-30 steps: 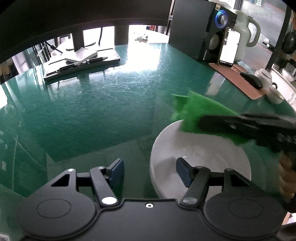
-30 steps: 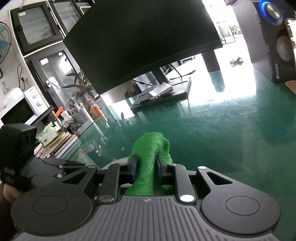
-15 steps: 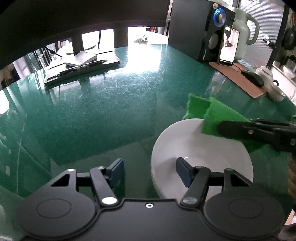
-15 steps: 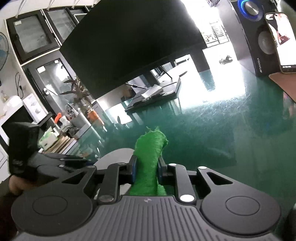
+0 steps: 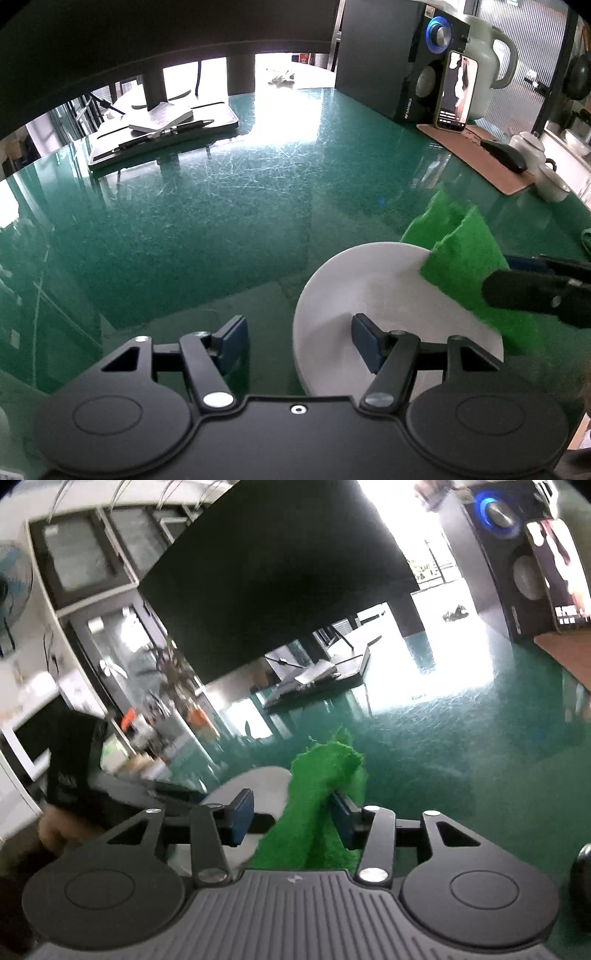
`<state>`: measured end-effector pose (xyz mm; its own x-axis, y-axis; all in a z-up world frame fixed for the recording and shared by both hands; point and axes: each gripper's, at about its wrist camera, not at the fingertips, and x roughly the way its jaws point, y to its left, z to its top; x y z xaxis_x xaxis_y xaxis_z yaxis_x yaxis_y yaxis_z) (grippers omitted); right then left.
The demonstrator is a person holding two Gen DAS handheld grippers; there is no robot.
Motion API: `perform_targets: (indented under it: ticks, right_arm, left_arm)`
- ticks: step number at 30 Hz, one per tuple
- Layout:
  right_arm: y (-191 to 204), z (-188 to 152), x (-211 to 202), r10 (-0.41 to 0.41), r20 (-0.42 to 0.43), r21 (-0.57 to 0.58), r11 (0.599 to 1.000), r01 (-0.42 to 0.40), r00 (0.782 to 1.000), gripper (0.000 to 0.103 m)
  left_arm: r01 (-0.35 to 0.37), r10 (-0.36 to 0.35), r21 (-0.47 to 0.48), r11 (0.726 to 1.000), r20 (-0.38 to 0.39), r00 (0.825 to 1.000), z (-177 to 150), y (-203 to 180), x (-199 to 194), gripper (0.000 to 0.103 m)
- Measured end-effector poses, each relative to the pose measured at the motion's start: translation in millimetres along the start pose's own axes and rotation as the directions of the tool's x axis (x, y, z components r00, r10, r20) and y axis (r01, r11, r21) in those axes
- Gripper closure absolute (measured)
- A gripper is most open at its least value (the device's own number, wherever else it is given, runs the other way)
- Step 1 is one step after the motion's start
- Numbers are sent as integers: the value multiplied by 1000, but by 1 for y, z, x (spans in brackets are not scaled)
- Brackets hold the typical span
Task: Clean bowl
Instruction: 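Wipe the cloth along the bowl's rim with the right gripper while the left gripper holds it, then rub the green cloth over the bowl's rim and inside with the right gripper while the left holds it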
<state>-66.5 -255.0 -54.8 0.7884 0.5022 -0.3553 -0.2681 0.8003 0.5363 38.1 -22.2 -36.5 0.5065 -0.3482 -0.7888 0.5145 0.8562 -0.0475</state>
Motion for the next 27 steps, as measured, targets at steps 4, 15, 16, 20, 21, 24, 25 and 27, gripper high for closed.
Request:
perform_targets:
  ticks: [4, 15, 16, 20, 21, 24, 25, 27]
  right_arm:
    - [-7, 1, 0, 21, 1, 41, 999, -21, 1000, 97]
    - [21, -10, -5, 137, -74, -75, 987, -143, 988, 98]
    - [27, -13, -3, 153, -93, -96, 982, -162, 984, 98]
    - [32, -15, -2, 163, -105, -140, 974, -176, 981, 98]
    - [30, -14, -3, 151, -96, -137, 977, -163, 984, 98]
    - [17, -6, -5, 89, -39, -140, 986, -94, 995, 98]
    - [15, -5, -5, 78, -29, -136, 987, -81, 997, 98]
    - [15, -3, -5, 51, -14, -144, 988, -53, 999, 98]
  left_arm:
    - [-1, 1, 2, 1000, -1, 1000, 0, 0, 0, 41]
    - [-3, 3, -4, 1000, -1, 1000, 1, 1, 1, 41]
    - [-4, 4, -2, 1000, -1, 1000, 1, 1, 1, 41]
    - [-1, 1, -7, 1000, -1, 1000, 1, 2, 1, 41]
    - [0, 0, -6, 1000, 0, 1000, 1, 2, 1, 41]
    - [7, -7, -7, 1000, -2, 1000, 0, 3, 1, 40]
    - [11, -11, -7, 1000, -3, 1000, 0, 2, 1, 40]
    - [12, -12, -10, 1000, -1, 1000, -1, 2, 1, 39]
